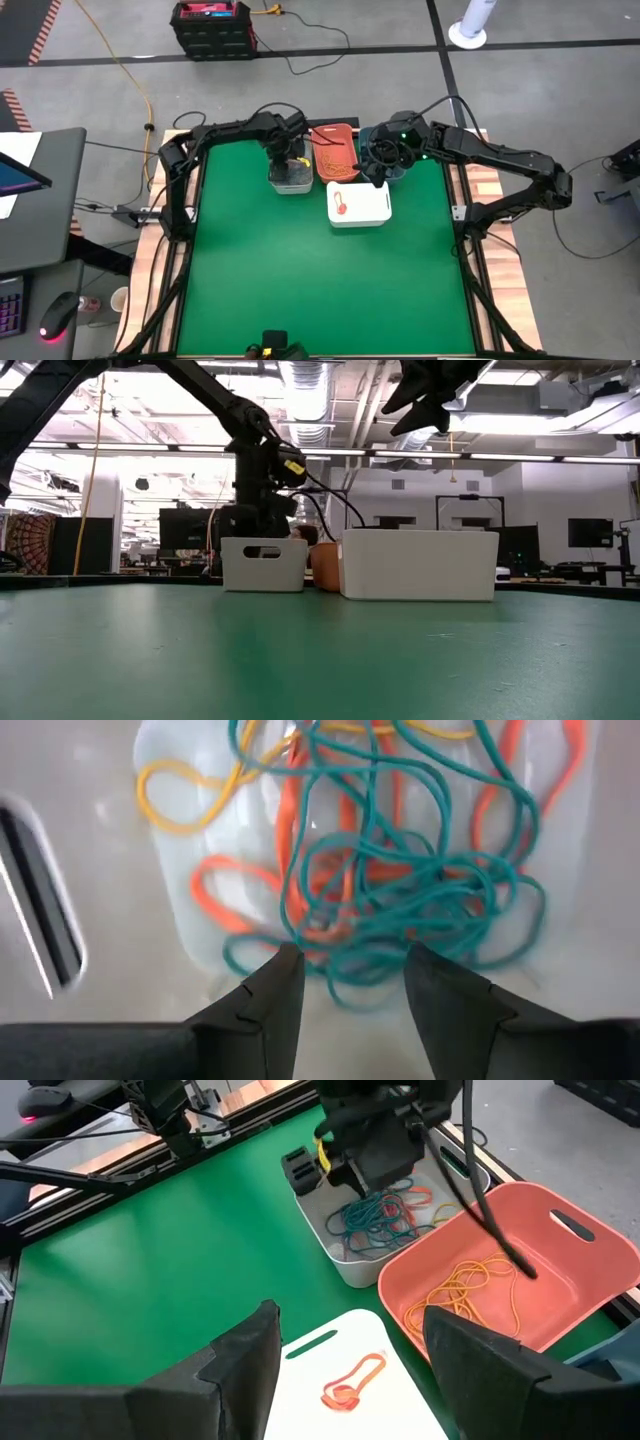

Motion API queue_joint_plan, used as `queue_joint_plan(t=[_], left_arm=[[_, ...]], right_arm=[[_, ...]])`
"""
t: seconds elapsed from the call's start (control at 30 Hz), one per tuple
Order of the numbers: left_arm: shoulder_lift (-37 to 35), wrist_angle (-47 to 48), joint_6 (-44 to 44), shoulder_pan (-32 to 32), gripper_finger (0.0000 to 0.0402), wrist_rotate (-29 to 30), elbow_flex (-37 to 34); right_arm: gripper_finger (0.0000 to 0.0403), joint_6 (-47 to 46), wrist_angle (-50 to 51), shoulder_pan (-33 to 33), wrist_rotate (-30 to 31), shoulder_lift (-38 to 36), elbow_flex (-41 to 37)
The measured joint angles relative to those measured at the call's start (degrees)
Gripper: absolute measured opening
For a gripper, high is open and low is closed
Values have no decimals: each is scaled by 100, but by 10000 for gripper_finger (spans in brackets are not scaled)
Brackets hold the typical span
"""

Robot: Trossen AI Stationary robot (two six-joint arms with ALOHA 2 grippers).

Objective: Sort rubber bands into baskets

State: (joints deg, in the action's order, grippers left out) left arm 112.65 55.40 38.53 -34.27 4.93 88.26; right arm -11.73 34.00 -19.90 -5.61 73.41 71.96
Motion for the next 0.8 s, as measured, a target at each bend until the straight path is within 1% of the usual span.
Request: queue_joint_plan(t=[0.1, 0.17, 0.23, 0.3, 0.4, 0.53, 0.6, 0.67, 0.8], left_arm=[[-8, 115, -420, -44, 162, -28, 120], [-8, -158, -665, -78, 162, -39, 140], [-8, -468, -817, -116, 162, -174, 149], [3, -761, -792, -146, 162, -329, 147], [112, -1276, -733, -204, 162, -353, 149], [395, -1436, -688, -337, 162, -797, 149], [574, -1417, -687, -353, 162, -810, 147], [729, -1401, -643, -347, 162, -675, 147], [859, -1351, -469, -288, 162, -632, 173]], right_arm=[[269, 19, 0, -2, 0, 0, 0], [269, 62, -3, -2, 0, 0, 0], [269, 63, -13, -2, 0, 0, 0], [269, 61, -11, -2, 0, 0, 0], [269, 11, -11, 5, -4, 0, 0], [269, -45, -11, 59, -2, 0, -2], [269, -79, -8, 97, -2, 0, -2], [269, -132, 3, 116, -2, 0, -2], [269, -178, 12, 109, 6, 0, -2]])
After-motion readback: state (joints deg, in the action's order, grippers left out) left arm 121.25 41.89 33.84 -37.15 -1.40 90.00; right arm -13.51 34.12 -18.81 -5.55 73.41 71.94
